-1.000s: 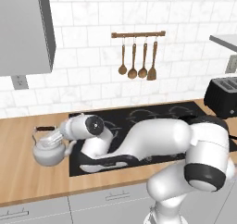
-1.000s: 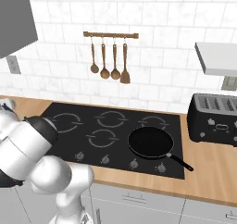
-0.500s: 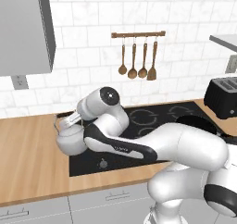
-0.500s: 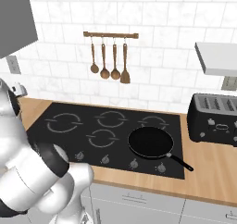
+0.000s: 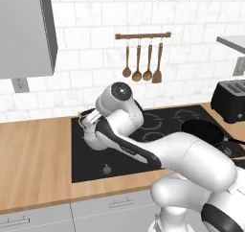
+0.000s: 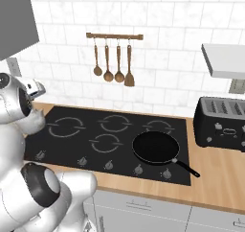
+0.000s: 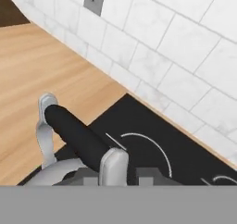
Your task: Pick the kettle from the counter and place it on a stove burner. Then turn the burner on.
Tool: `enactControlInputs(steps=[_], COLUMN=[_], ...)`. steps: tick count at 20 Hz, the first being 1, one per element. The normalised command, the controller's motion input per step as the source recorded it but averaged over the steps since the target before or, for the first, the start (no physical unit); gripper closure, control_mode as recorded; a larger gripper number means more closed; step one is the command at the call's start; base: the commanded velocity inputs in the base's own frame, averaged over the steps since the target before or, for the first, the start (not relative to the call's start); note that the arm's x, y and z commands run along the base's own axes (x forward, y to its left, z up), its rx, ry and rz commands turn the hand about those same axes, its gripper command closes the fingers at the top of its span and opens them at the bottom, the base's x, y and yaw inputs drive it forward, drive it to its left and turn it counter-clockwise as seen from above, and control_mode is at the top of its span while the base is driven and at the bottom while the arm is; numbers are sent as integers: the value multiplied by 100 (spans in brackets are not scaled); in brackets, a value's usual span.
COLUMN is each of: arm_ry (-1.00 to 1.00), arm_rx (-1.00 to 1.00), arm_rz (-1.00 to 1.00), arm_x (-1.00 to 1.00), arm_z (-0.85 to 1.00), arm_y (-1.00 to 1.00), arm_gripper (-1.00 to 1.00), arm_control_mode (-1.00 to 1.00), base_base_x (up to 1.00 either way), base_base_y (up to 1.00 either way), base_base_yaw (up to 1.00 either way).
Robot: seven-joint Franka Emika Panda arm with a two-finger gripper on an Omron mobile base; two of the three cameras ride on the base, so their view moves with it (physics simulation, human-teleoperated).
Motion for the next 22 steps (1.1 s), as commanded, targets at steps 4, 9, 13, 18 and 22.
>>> enactControlInputs(steps=[4,9,13,18,22], arm_ry=[-12,-20,-16,-5,0], arm_rx=[-1,11,20,24,18], arm_rz=[-2,-1,-1,-2,-9], arm_x=[59,55,46,41,33], arm_z=[-13,-25,-20,-13,-4], arm_y=[-26,-22,-27,-18,-14], arm_gripper=[100,100,100,100,100], arm_control_mode=[-100,-100,-100,-100,-100], base_base_x=[0,0,0,0,0], base_base_y=[0,0,0,0,0], base_base_yaw=[0,0,0,0,0])
